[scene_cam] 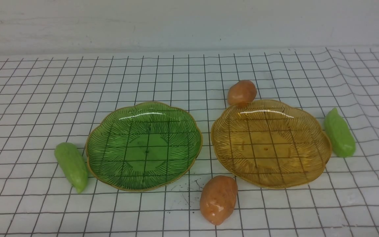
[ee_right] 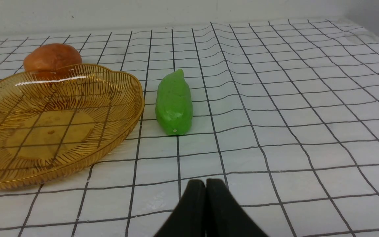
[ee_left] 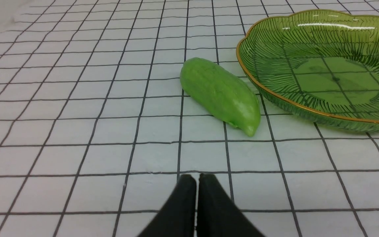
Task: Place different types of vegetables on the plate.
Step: 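Put the green cucumber next to the left plate into that plate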
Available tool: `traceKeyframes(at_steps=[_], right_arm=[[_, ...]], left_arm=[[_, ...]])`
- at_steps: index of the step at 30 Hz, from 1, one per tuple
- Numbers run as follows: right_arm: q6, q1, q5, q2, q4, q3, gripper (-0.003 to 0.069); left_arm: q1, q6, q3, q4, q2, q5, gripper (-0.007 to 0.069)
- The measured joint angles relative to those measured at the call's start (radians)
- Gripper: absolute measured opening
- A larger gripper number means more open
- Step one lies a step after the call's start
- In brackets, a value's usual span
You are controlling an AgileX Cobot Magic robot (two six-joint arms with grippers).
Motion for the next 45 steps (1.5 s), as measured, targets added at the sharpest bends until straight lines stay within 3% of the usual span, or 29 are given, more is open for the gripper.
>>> traceKeyframes(at_steps=[8,15,24,28,33,36,40,45], right_arm=[[0.0,0.0,0.0,0.0,0.0,0.0,-0.0014],[0.0,0.0,0.0,0.0,0.0,0.0,-0.0014],[0.004,0.0,-0.002,0.0,-0.006,0.0,-0.0014],[0.065,0.0,-0.09,0.0,0.092,0.01,-0.0014],[0.224,0.0,-0.341,0.0,0.352,0.011,-0.0014],[0.275,0.0,-0.429,-0.001,0.497,0.011,-0.0014],[0.281,0.0,-0.438,-0.001,0.546,0.011,-0.0014],[0.255,0.0,-0.434,-0.003,0.56,0.011,-0.0014]], left_arm=[[0.0,-0.004,0.001,-0.082,0.0,-0.093,-0.0008],[0.0,-0.004,0.001,-0.332,0.0,-0.317,-0.0008],[0.0,-0.011,0.001,-0.536,0.0,-0.537,-0.0008],[0.0,-0.055,-0.012,-0.562,0.0,-0.598,-0.0008],[0.0,-0.08,-0.195,-0.561,0.004,-0.383,-0.0008],[0.0,-0.071,-0.367,-0.551,0.112,-0.095,-0.0008],[0.0,-0.037,-0.524,-0.517,0.309,0.28,-0.0008],[0.0,-0.002,-0.649,-0.479,0.613,0.568,-0.0008]])
